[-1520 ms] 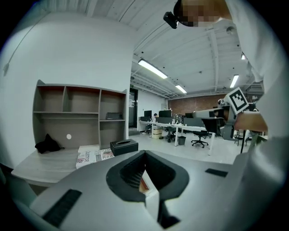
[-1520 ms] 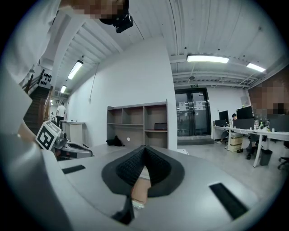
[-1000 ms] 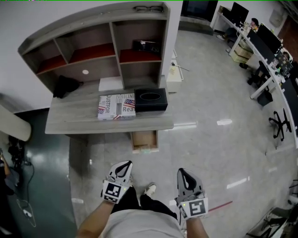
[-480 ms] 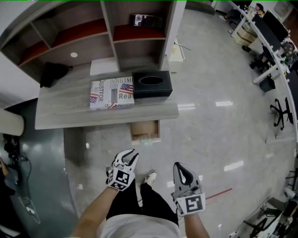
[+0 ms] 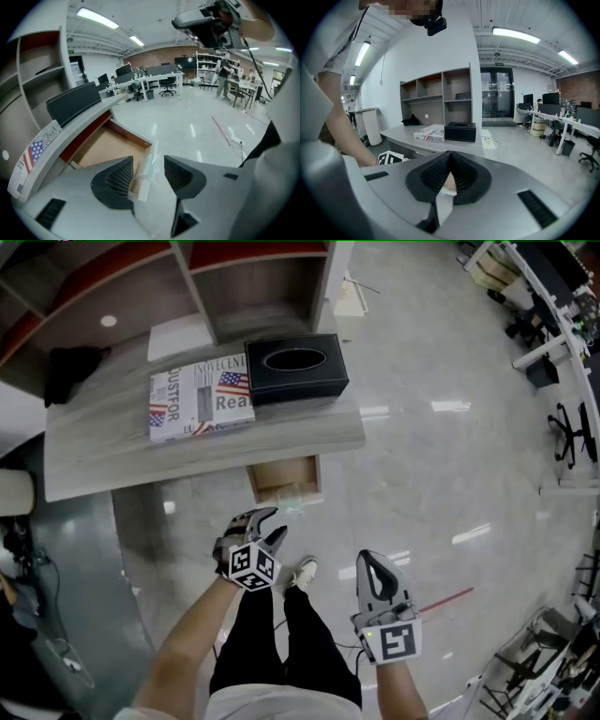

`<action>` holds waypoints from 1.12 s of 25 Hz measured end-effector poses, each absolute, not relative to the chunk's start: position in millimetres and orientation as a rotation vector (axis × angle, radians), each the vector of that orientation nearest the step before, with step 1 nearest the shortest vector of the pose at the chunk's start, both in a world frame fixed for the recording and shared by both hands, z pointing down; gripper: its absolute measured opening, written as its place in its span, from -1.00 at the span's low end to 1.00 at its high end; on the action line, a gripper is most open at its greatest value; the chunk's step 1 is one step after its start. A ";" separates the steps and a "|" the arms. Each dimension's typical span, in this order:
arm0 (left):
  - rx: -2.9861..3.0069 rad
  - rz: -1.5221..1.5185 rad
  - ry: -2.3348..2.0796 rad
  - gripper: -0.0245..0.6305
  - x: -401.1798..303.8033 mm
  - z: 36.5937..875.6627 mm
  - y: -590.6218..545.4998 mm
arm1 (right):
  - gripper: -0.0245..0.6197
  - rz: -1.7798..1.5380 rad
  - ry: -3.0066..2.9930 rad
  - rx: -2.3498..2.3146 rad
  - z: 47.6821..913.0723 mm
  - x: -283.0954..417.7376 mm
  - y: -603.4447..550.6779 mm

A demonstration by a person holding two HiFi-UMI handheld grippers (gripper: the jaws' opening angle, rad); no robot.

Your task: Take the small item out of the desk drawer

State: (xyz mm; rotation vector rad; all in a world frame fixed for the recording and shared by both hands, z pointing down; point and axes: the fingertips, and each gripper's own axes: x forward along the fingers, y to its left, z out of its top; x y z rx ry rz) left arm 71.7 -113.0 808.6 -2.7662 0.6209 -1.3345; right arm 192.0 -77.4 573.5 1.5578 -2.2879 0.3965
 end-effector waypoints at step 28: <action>-2.429 -1.589 0.419 -0.86 84.4 887.2 -134.8 | -0.86 0.401 -2.189 1.608 599.2 196.0 -71.2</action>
